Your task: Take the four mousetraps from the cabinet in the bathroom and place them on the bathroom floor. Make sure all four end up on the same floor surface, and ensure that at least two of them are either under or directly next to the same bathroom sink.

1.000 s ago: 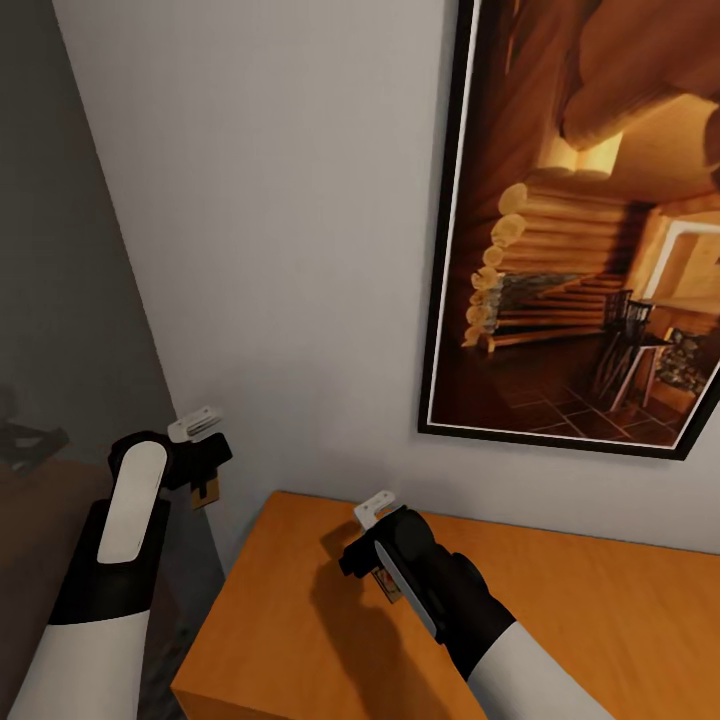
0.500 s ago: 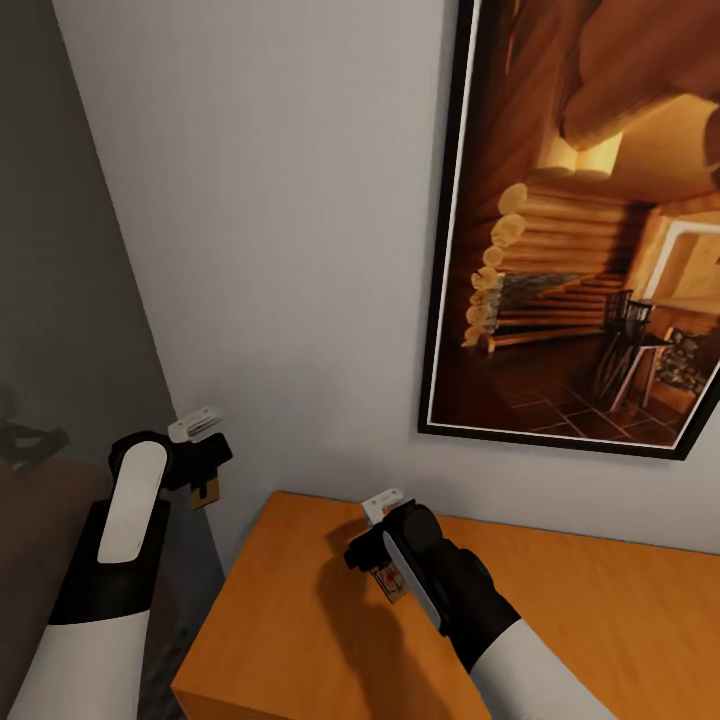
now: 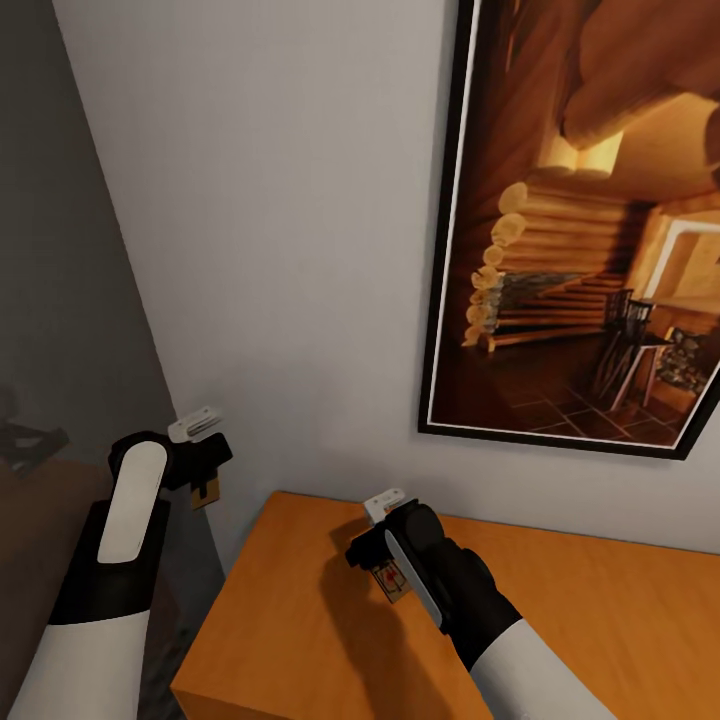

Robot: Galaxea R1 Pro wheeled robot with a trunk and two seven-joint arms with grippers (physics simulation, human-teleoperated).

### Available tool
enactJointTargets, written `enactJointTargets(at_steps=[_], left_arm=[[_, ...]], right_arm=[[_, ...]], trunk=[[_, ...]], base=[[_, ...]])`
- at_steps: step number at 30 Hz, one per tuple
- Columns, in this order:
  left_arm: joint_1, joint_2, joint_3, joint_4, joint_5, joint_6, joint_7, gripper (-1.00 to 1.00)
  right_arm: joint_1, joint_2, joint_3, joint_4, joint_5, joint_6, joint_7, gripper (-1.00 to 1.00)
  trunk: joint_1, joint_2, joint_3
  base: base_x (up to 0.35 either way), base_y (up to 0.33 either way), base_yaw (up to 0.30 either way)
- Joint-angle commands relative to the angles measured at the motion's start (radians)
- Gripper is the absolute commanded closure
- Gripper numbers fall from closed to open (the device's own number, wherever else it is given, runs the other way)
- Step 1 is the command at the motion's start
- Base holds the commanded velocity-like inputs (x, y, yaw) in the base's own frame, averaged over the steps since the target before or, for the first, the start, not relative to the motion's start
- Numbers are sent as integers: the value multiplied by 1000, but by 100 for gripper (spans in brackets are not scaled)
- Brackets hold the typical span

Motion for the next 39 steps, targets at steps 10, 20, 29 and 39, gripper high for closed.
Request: enactJointTargets(at_steps=[10, 20, 29, 39], left_arm=[[0, 0, 2, 0, -3, 3, -3, 100], [0, 0, 2, 0, -3, 3, -3, 100], [0, 1, 2, 0, -3, 3, -3, 100], [0, 1, 2, 0, -2, 3, -3, 100]], right_arm=[[7, 3, 2, 8, -14, 0, 0, -100], [7, 3, 3, 10, -20, 0, 0, -100], [7, 3, 2, 11, -24, 0, 0, -100], [7, 3, 1, 11, -25, 0, 0, -100]], trunk=[[15, -28, -13], [15, -28, -13], [15, -28, -13], [19, -35, -16]], base=[[0, 0, 0], [0, 0, 0], [0, 0, 0], [0, 0, 0]])
